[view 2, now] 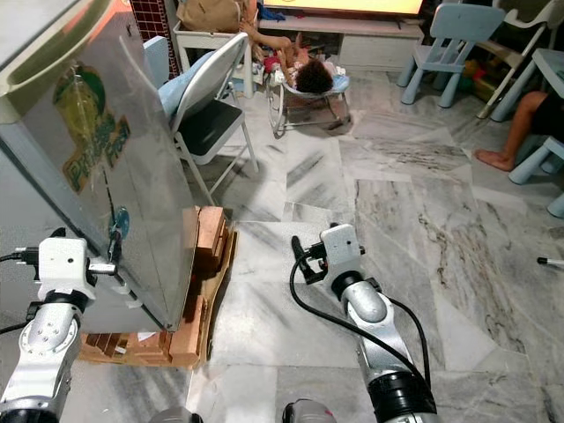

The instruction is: Restocking fridge

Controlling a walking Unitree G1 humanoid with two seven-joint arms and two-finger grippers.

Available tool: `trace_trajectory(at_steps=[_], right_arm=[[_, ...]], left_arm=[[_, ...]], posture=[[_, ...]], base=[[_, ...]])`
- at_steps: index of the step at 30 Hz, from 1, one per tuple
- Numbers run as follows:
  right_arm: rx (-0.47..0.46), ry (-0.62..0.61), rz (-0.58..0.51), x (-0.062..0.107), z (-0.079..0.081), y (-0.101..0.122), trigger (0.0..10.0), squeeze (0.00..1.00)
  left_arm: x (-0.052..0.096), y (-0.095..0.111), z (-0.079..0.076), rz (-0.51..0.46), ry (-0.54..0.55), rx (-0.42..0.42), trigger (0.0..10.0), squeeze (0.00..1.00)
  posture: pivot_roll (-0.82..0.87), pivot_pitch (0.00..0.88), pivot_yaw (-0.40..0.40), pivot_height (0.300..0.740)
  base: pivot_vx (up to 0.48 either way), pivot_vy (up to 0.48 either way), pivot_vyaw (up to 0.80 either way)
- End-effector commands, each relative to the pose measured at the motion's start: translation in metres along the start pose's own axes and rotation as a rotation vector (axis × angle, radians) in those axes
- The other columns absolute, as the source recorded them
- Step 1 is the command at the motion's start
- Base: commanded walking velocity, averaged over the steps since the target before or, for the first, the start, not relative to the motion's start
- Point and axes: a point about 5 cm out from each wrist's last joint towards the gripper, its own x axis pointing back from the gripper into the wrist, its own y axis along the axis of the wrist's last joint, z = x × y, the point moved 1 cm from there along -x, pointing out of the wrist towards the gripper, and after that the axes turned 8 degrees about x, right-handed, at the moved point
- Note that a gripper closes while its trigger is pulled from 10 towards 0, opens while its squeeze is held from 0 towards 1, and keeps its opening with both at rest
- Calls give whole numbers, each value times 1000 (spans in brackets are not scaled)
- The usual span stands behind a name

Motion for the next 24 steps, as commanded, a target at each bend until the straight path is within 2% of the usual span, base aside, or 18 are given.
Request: trace_trajectory(at_steps=[1, 9, 11, 13, 16, 17, 24], right_arm=[[13, 8, 7, 2, 1, 0, 10000, 0], [10, 34, 37, 6, 2, -4, 10000, 0], [40, 62, 59, 8, 5, -7, 10000, 0], [81, 69, 134, 9, 4, -17, 10000, 0], [67, 28, 231, 9, -3, -29, 10000, 0], [48, 5, 281, 10, -7, -36, 10000, 0], [80, 45, 309, 13, -4, -40, 10000, 0]], left_arm=[[-4, -1, 1, 4, 0, -23, 10000, 0], [-22, 7, -1, -14, -19, -46, 10000, 0], [-25, 10, -6, -20, -51, -54, 10000, 0], [-28, 13, -17, -27, -115, -51, 10000, 0], [-30, 16, -27, -36, -159, -53, 10000, 0], [-31, 17, -36, -48, -200, -76, 10000, 0], [-39, 22, -50, -53, -239, -91, 10000, 0]], posture=[[9, 68, -41, 740], [2, 67, -36, 740], [-2, 73, -37, 740], [-9, 78, -34, 740], [-12, 78, -34, 740], [-12, 78, -34, 740], [-13, 80, -30, 740]], base=[[0, 0, 0], [0, 0, 0], [0, 0, 0], [0, 0, 0], [0, 0, 0], [0, 0, 0], [0, 0, 0]])
